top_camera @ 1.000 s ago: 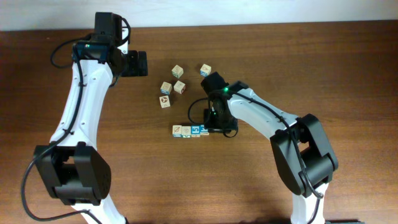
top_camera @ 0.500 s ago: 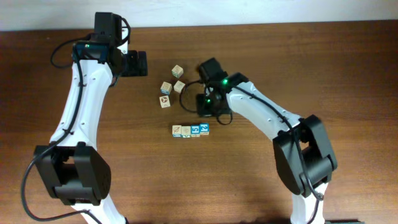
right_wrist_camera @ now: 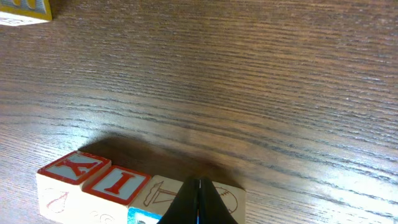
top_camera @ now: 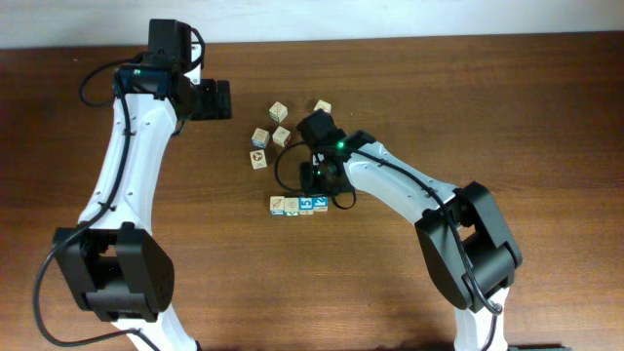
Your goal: Rotate 4 blocks
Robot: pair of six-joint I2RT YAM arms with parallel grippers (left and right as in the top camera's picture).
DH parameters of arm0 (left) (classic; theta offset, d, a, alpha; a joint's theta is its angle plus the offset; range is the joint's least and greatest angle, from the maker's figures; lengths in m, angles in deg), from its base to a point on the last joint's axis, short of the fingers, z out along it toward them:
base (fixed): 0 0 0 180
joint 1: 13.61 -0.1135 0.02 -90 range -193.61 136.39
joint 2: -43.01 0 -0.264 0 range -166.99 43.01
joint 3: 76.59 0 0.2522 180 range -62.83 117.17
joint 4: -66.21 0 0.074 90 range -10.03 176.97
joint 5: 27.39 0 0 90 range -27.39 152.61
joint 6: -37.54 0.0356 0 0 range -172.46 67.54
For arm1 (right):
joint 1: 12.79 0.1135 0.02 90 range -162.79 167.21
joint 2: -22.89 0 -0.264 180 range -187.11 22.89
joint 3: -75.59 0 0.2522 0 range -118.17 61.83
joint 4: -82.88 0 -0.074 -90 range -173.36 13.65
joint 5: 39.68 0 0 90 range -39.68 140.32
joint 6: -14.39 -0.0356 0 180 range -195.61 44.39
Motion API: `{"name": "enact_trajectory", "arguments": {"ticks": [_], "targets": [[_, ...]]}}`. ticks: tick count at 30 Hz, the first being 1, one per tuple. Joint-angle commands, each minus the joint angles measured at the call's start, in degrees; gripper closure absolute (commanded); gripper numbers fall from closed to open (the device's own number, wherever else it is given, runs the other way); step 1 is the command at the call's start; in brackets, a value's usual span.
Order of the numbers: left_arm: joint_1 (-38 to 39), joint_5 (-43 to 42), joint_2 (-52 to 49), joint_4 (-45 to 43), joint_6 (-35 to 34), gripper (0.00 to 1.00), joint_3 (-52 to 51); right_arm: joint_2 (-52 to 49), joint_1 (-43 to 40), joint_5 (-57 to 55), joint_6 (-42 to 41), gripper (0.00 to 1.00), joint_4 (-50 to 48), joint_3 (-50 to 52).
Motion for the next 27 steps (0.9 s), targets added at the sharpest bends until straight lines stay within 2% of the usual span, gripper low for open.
{"name": "enact_trajectory", "arguments": {"ticks": [1,9,11,13,14,17,19,21,24,25,26,27], "targets": [[0.0,0.5,-0.7,-0.1,-0.7,0.01,0.9,-0.9,0.2,-0.5,-0.5,0.96,1.1,0.4],[0.0,0.5,-0.7,-0.1,-0.7,0.01,0.9,-0.6,-0.4,-0.5,-1.3,0.95,0.7,-0.2],[0.0,0.6,-0.7,-0.1,-0.7,0.01,0.9,2.3,-2.8,-0.5,-1.9,0.94,3.5,-3.0],[0.0,0.5,-0.7,-0.1,-0.7,0.01,0.9,9.2,-7.2,0.1,-1.5,0.94,7.0,-3.9],[0.0,0.6,-0.7,-0.1,-0.7,0.01,0.9,12.4,-10.0,4.3,2.2,0.94,9.7,-3.9],[0.0,0.5,-0.7,-0.1,-0.7,0.01,0.9,12.5,-12.6,8.8,6.3,0.95,14.0,-2.3],[0.0,0.1,-0.7,-0.1,-0.8,0.01,0.9,12.1,-11.5,11.5,9.1,0.95,10.8,0.8],[0.0,-6.0,-0.7,0.7,-0.7,0.01,0.9,12.1,-8.8,8.4,9.0,0.94,6.9,1.3],[0.0,-6.0,-0.7,-0.7,-0.4,0.01,0.9,11.2,-2.4,3.8,5.5,0.94,-3.6,1.3],[-0.2,-5.1,-0.7,-1.2,2.2,0.01,0.9,10.2,-0.2,2.8,3.5,0.95,-7.2,1.3],[-0.6,-1.5,-0.7,-0.9,2.0,0.21,0.9,9.0,2.2,1.9,2.1,0.95,-10.1,1.3],[-1.3,0.8,-0.7,0.0,1.3,0.23,0.9,7.8,3.9,1.8,2.1,0.95,-12.3,1.3]]}}
